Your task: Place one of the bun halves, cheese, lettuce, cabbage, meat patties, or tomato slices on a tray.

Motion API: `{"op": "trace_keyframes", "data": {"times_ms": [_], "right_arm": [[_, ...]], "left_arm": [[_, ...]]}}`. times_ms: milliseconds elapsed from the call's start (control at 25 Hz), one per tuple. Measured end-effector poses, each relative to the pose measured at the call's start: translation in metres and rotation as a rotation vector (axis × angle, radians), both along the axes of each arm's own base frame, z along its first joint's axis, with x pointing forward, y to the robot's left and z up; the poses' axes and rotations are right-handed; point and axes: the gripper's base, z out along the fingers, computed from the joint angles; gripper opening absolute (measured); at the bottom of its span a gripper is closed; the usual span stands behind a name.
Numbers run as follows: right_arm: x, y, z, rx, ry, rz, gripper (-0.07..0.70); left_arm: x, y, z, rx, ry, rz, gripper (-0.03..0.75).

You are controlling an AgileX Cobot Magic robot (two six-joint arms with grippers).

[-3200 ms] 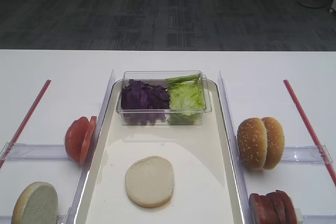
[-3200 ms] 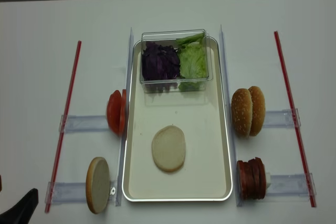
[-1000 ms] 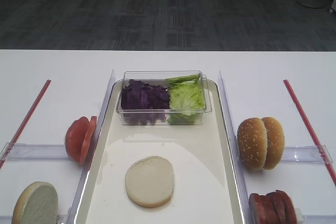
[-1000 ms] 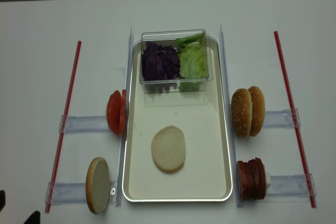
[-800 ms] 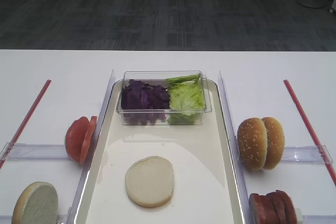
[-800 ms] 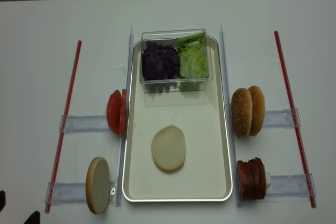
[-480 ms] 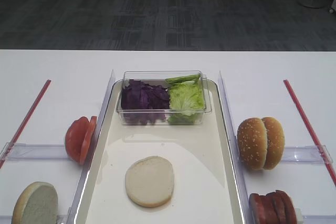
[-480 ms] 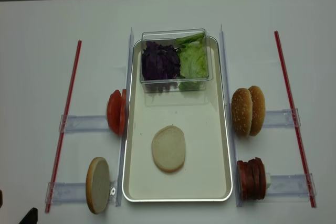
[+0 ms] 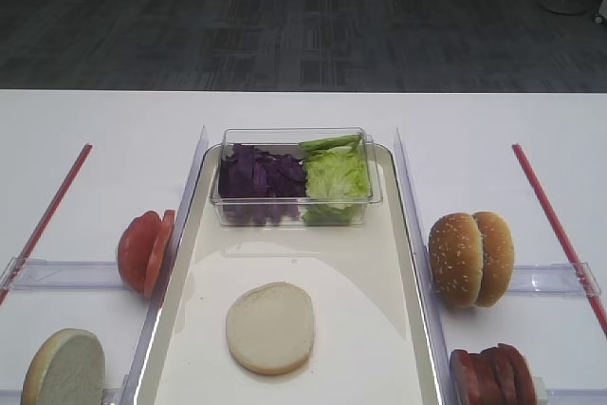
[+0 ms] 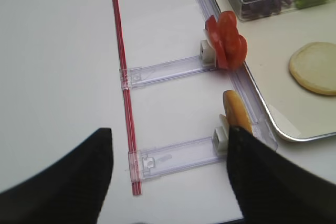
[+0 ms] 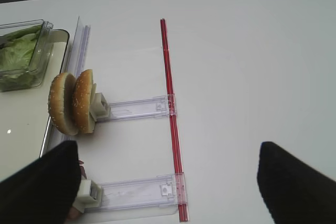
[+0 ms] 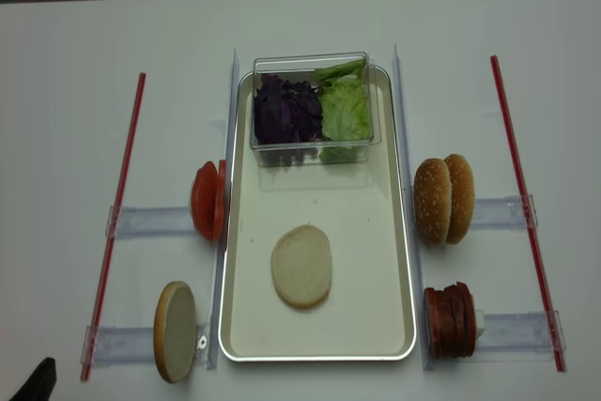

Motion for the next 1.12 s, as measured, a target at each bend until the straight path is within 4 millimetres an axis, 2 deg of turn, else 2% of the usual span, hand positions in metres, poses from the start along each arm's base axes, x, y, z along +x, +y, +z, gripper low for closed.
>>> {"op": "trace_keyframes", "data": {"times_ms": [1120], "right_arm": [[0.0, 0.0, 0.0, 0.0, 0.0, 0.0, 0.692]], "left_arm": [[0.0, -0.0001, 0.0, 0.0, 0.0, 0.006, 0.435]]}}
